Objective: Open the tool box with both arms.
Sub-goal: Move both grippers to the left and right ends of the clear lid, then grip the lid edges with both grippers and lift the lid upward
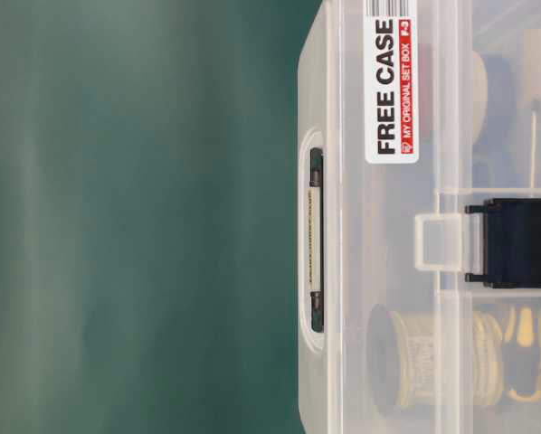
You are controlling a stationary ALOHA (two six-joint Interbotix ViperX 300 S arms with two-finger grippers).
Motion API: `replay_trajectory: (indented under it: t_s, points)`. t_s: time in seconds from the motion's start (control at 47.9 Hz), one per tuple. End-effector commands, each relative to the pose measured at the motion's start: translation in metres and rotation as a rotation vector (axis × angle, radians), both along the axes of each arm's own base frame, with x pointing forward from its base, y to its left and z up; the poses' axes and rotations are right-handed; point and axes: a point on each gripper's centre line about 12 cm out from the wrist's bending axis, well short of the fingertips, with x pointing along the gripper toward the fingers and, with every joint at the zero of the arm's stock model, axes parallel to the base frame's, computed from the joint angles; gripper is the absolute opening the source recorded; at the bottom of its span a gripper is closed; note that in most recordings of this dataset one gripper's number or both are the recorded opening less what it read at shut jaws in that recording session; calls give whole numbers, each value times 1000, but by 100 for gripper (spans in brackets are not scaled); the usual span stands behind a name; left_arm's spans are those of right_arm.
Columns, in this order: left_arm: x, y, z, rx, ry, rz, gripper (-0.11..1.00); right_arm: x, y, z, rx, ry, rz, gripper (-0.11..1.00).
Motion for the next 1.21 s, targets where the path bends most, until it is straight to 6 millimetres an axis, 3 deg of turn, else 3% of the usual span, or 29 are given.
replay_trajectory:
  t_s: [0.0, 0.48, 0.96, 1.189]
  points:
    - [4, 5, -3, -3, 10, 19, 87, 6, -5, -2, -6, 11, -6, 83]
    - [30, 19, -22, -5, 23, 44, 87, 33, -19, -7, -29, -27, -18, 84]
    - [56, 16, -15, 13, -28, -4, 87, 53, -13, 0, -36, -62, 24, 84]
    - [57, 15, -12, 14, -34, -10, 87, 59, -7, 7, -32, -65, 52, 84]
